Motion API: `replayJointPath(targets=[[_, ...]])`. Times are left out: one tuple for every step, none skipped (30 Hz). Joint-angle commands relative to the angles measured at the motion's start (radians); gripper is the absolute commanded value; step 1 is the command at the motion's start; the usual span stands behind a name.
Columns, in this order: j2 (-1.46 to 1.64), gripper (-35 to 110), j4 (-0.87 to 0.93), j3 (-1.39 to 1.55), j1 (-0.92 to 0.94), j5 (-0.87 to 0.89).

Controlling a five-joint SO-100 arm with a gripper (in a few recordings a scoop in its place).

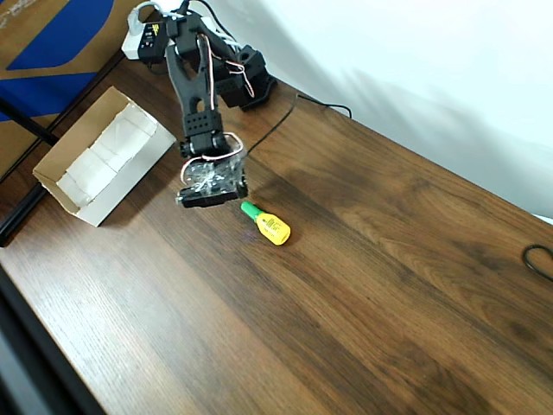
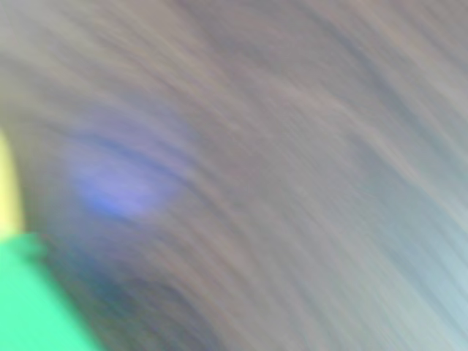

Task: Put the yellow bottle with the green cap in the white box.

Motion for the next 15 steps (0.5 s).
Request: replayJointPath(targets=[[0.109, 0, 0.014, 0.005, 0.012, -0.02], [0.117, 0, 0.015, 0.009, 0.018, -0.021], [0.124, 0, 0.015, 0.015, 0.023, -0.023], [0.133, 0, 0.017, 0.021, 0.028, -0.025], [0.141, 0, 0.018, 0.028, 0.034, -0.026], [0.149, 0, 0.018, 0.037, 0.04, -0.028], [0.156, 0, 0.018, 0.044, 0.046, -0.031], [0.164, 0, 0.018, 0.054, 0.051, -0.035], [0.172, 0, 0.018, 0.061, 0.058, -0.038], [0.178, 0, 0.018, 0.066, 0.063, -0.038], [0.181, 0, 0.018, 0.069, 0.066, -0.04], [0.184, 0, 0.018, 0.072, 0.067, -0.04], [0.184, 0, 0.018, 0.072, 0.066, -0.037], [0.186, 0, 0.018, 0.072, 0.06, -0.034], [0.186, 0, 0.018, 0.071, 0.051, -0.028]])
